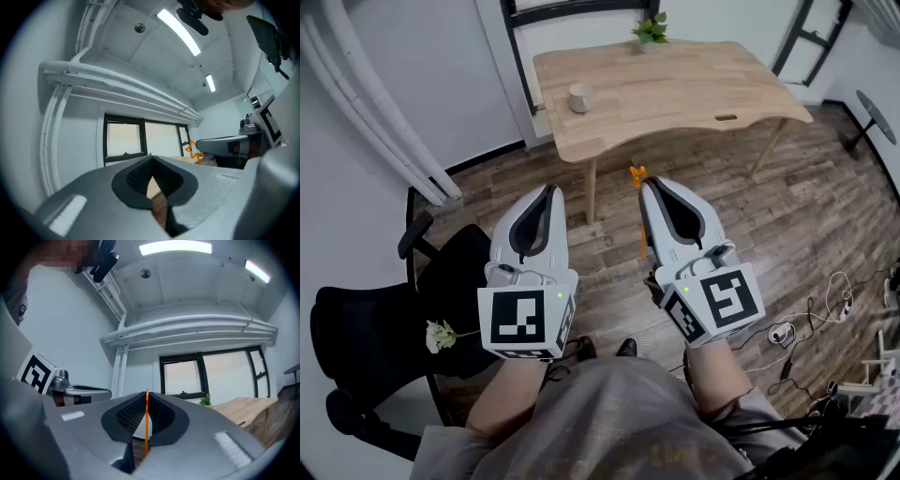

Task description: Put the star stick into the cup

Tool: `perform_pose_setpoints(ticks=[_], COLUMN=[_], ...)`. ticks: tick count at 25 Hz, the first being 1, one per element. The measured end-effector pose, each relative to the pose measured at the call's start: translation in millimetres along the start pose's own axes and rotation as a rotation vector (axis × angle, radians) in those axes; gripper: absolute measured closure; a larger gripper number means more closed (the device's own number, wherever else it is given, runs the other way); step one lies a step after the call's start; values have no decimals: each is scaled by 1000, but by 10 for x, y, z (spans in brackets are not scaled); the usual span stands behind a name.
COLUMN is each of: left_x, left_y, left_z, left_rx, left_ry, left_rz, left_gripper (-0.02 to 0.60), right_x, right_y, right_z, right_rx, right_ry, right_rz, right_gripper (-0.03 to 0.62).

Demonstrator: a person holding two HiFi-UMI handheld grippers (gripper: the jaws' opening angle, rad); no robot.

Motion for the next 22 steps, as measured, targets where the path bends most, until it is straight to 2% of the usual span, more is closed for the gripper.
perform_pose_setpoints(ticks=[16,22], left_x=[103,262], left_y=[-196,-322], left_z=[-403,-477], left_rx=[-7,-3], left_ry=[-19,-18], left_rz=[12,57], left_gripper=[581,581], right_x=[-11,103], right_y=[201,158], right_z=[-418,-615], right_rx=[-33,-31], right_ry=[-53,-92], right_rz=[-33,-22], right_gripper=[553,552])
Point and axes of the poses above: the fingertips, and each gripper's own axes: y backward along the fingers, z to its left, x out of its underside, the point moved 2 cm from there along y, backward along the fingers, and after that the axes turned 4 degrees about -z, right-handed, at the moved point
